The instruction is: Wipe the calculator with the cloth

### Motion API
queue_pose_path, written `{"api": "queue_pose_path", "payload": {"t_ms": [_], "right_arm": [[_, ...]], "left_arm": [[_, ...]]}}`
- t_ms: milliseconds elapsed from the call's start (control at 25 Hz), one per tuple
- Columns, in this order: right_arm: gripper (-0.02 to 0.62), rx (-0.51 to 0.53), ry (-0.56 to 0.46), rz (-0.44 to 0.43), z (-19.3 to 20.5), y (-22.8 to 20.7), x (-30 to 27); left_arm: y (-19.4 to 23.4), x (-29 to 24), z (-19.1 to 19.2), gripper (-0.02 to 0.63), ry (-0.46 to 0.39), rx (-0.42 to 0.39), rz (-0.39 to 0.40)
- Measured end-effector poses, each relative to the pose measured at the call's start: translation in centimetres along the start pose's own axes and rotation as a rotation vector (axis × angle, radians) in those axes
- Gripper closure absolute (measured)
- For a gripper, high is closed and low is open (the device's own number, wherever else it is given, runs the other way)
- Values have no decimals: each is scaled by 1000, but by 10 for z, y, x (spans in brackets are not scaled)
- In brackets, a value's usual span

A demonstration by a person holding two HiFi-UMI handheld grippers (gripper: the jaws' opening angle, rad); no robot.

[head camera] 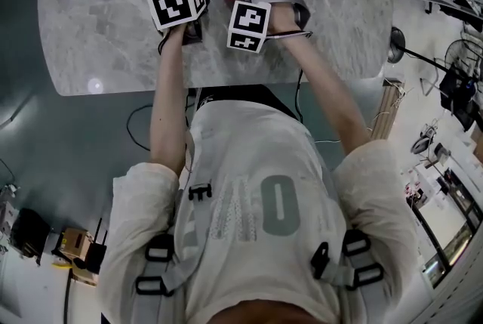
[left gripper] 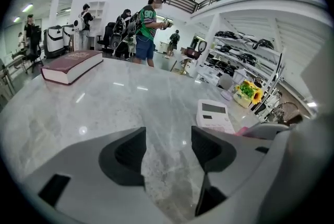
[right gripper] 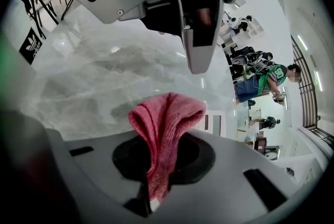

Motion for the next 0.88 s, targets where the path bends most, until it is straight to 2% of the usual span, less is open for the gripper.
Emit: {"api": "queue_pose_path", "payload": {"t_ms": [640,880], "right_arm": [[543,23,-24,-10,-1,15,3],[543,44,-38,25,2,3,13]], "left_arm": [[-4,20,-5,341,-40,6,-17],[-9,32,-24,330,-115,-3,-22]]}}
Point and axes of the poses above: the fingertips, and each gripper's own axes: x backward along the fingers, y to its left, z out of its underside, the point moved 6 cm from there along x, backward along the fingers, and after that the axes turned 12 degrees about -z, right-handed, at the moved point
